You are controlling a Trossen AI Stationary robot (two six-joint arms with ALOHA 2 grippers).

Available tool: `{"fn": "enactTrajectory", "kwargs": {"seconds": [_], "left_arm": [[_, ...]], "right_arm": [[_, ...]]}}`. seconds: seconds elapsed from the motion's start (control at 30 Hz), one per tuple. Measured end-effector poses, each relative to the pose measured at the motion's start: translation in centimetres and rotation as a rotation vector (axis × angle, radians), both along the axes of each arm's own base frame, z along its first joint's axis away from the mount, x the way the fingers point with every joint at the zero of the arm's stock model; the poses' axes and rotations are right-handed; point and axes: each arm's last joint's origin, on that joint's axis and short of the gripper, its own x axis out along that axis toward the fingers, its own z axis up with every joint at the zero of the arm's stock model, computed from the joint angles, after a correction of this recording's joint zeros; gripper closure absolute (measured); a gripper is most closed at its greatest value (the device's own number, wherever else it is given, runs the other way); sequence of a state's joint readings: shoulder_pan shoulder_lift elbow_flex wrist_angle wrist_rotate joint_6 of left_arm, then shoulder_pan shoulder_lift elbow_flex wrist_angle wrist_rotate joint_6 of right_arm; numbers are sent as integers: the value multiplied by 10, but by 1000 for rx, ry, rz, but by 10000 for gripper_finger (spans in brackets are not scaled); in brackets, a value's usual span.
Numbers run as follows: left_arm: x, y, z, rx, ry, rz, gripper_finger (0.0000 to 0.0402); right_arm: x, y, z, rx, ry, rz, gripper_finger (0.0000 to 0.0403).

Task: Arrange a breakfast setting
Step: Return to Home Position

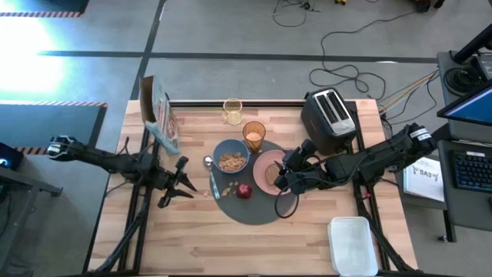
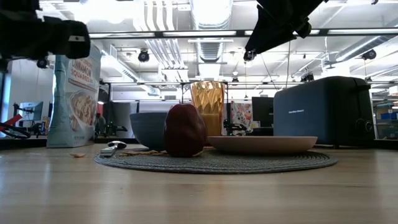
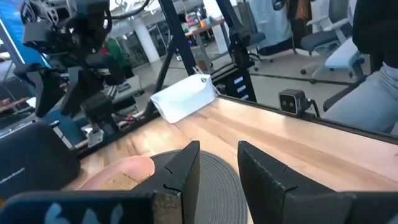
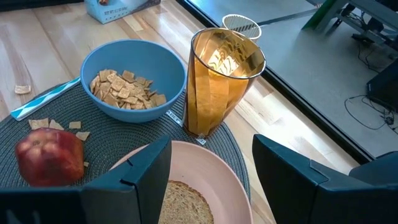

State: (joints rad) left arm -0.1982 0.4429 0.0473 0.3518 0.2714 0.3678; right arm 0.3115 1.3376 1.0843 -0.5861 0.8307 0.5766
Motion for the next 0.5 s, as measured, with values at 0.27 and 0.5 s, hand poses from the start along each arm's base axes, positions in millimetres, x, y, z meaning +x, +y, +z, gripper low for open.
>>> {"fn": "enactTrajectory", "kwargs": {"seconds": [0.27, 0.5], "left_arm": [[-18, 4, -7, -5, -22, 0, 310], [-27, 5, 1, -24, -116, 0, 310]], "right_arm": [[0, 0, 0, 0, 0, 0, 188], [0, 0, 0, 0, 0, 0, 188]]}}
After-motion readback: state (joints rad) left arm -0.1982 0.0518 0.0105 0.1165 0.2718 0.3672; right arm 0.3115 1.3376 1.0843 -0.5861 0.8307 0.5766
